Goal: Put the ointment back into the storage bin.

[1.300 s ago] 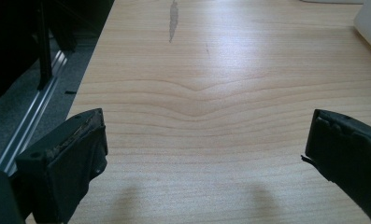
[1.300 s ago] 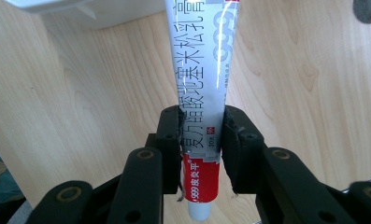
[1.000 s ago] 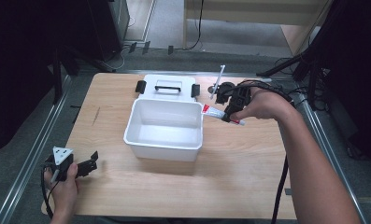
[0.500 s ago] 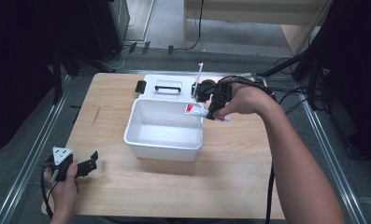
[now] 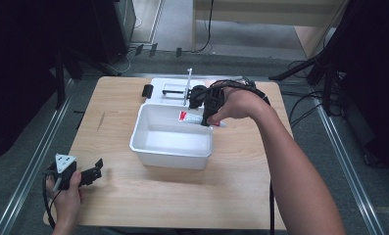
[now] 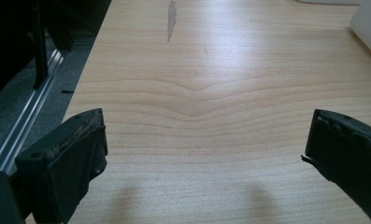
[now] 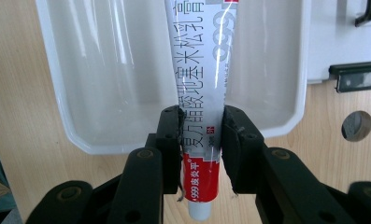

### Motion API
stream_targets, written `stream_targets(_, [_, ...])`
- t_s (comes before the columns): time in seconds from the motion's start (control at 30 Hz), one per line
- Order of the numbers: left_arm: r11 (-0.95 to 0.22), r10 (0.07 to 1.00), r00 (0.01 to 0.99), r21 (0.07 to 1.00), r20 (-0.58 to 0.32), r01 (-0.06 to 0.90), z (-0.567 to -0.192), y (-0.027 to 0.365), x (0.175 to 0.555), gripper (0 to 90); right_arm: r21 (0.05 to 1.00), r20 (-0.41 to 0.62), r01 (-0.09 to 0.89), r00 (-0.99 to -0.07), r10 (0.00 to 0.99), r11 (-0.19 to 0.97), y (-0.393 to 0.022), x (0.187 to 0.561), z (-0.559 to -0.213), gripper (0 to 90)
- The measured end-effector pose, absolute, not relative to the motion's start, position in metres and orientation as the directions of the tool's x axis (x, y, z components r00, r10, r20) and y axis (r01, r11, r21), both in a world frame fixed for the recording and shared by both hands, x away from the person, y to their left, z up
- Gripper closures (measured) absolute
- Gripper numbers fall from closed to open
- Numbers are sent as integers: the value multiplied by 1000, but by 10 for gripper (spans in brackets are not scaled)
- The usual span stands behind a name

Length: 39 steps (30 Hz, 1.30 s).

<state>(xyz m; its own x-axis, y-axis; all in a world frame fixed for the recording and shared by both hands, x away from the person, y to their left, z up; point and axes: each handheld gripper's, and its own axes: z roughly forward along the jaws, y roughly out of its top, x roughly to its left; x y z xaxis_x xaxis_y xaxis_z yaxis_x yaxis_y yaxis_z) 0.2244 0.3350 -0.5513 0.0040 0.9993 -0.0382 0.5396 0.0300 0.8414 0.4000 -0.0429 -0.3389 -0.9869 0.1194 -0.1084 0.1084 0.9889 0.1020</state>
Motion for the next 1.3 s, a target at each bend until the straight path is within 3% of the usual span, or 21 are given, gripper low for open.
stream_targets(0.73, [36, 999, -1, 843, -42, 537, -552, 335, 225, 0, 77, -88, 62, -994, 69, 995, -4, 400, -360, 712])
stream_targets(1.3, [34, 999, 0, 842, -41, 538, -552, 335, 225, 0, 61, -79, 58, -995, 62, 996, -1, 405, -378, 714])
